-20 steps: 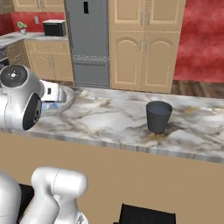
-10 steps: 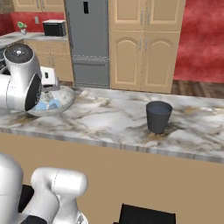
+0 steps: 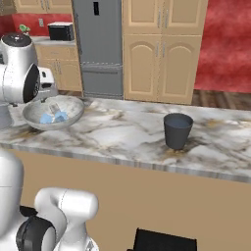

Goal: There are four ice cubes in the ice bowl. Place two ice cubes in each glass of water.

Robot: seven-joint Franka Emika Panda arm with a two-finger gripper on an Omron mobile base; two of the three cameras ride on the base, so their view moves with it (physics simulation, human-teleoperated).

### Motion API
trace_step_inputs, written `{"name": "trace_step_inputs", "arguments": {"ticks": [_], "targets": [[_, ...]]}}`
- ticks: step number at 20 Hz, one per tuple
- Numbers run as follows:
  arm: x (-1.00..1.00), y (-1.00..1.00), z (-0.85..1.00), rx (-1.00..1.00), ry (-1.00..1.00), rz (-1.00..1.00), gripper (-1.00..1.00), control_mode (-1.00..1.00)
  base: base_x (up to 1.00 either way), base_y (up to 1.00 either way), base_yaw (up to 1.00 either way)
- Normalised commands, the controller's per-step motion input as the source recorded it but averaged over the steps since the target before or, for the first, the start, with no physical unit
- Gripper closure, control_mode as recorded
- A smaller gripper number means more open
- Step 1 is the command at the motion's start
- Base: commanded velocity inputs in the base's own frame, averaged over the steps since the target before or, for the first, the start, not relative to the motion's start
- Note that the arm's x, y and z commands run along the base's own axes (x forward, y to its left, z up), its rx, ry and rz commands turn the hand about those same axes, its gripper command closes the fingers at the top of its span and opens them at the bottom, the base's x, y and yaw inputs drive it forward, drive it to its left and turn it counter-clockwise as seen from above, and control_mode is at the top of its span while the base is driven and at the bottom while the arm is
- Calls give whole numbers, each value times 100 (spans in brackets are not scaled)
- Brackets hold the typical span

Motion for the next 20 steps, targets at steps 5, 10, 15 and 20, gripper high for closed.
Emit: {"name": "trace_step_inputs", "arguments": {"ticks": [5, 10, 15, 20], "targets": [[18, 0, -21, -5, 4, 12, -100, -100, 0, 0, 0], [26, 0, -26, -6, 3, 7, -100, -100, 0, 0, 0], [16, 0, -18, -3, 0, 1, -100, -100, 0, 0, 0], [24, 4, -15, 0, 0, -1, -100, -100, 0, 0, 0]]}}
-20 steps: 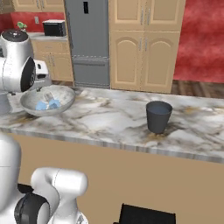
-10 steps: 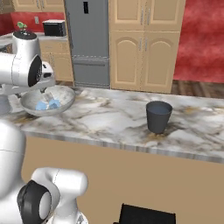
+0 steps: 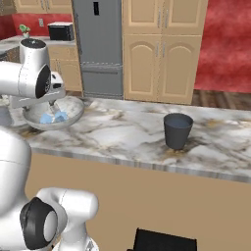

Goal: There are four ice cubes in the ice bowl. Place two ice cubes in each glass of water.

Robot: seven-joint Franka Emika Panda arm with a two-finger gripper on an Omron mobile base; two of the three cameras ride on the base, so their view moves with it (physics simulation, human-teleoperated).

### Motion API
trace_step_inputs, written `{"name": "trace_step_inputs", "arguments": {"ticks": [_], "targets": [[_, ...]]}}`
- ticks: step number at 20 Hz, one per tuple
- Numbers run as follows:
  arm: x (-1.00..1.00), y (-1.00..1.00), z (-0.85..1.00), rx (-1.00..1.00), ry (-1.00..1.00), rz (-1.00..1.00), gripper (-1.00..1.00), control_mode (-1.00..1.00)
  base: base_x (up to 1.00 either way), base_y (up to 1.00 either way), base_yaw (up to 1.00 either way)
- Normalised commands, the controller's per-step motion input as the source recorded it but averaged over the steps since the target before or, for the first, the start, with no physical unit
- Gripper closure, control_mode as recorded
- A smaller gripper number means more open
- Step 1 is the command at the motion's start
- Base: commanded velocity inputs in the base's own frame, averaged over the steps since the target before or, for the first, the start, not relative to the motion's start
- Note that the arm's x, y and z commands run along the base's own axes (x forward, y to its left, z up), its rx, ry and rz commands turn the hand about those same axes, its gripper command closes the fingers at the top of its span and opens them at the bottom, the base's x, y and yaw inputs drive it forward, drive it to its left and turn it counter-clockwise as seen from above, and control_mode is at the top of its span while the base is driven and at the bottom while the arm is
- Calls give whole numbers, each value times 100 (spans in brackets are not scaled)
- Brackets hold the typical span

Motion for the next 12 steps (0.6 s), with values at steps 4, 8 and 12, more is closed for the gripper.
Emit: {"name": "trace_step_inputs", "arguments": {"ticks": [4, 8, 12], "targets": [[37, 8, -12, 0, 0, -3, -100, -100, 0, 0, 0], [40, 13, -6, 0, 0, -1, -100, -100, 0, 0, 0], [38, 15, -7, 0, 0, 0, -100, -100, 0, 0, 0]]}}
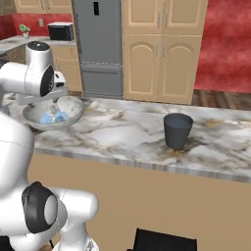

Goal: There are four ice cubes in the ice bowl. Place two ice cubes in each glass of water.

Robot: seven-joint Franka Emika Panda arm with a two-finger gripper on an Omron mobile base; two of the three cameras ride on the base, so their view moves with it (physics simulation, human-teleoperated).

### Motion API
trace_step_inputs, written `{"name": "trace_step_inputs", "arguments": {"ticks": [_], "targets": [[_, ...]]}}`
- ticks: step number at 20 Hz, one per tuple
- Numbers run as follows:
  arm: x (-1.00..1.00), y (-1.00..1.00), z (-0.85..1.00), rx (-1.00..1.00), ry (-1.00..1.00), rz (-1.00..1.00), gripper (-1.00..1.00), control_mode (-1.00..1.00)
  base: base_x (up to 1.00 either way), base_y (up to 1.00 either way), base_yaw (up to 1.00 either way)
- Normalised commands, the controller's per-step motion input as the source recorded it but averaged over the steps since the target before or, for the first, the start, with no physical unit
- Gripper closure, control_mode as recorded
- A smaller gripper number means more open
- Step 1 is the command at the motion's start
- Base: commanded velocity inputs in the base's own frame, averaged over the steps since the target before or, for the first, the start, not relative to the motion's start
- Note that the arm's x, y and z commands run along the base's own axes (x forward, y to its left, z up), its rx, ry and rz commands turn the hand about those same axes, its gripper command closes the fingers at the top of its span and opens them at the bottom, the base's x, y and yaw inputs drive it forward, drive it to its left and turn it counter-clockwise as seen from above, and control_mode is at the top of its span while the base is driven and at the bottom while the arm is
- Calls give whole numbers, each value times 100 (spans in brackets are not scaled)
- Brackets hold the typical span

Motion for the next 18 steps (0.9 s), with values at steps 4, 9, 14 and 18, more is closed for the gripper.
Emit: {"name": "trace_step_inputs", "arguments": {"ticks": [4, 9, 14, 18], "targets": [[34, 11, -14, 0, 0, 0, -100, -100, 0, 0, 0], [36, 10, -24, -2, 0, 0, -100, -100, 0, 0, 0], [26, 10, -28, -3, 0, 0, -100, -100, 0, 0, 0], [20, 7, -21, -2, 0, 0, -100, -100, 0, 0, 0]]}}
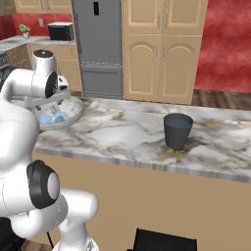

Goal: There are four ice cubes in the ice bowl. Place two ice cubes in each glass of water.

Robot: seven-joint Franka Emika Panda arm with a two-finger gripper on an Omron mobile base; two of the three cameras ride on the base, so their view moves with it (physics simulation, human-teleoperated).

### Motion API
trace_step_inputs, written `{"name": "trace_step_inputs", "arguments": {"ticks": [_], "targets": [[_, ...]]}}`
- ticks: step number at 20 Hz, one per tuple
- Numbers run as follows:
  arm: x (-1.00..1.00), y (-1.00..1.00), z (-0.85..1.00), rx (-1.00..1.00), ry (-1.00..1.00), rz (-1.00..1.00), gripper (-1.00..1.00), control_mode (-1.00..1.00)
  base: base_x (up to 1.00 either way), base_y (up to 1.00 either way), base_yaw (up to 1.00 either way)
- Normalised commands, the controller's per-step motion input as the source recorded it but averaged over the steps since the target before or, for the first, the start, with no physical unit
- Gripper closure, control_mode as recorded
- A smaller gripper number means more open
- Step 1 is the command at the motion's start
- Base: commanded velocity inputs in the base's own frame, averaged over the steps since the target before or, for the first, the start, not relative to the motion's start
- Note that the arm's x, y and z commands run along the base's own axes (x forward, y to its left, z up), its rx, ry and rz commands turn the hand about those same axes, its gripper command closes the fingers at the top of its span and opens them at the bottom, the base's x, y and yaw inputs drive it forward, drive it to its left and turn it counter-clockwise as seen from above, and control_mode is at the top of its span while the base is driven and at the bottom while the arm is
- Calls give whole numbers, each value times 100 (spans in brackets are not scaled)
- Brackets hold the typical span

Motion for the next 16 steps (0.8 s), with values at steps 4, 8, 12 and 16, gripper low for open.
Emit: {"name": "trace_step_inputs", "arguments": {"ticks": [4, 8, 12, 16], "targets": [[21, 3, -19, -1, 0, 0, -100, -100, 0, 0, 0], [28, 0, -16, 0, 0, 0, -100, -100, 0, 0, 0], [27, 8, -16, 0, 0, 0, -100, -100, 0, 0, 0], [21, 22, -21, -3, 0, 0, -100, -100, 0, 0, 0]]}}
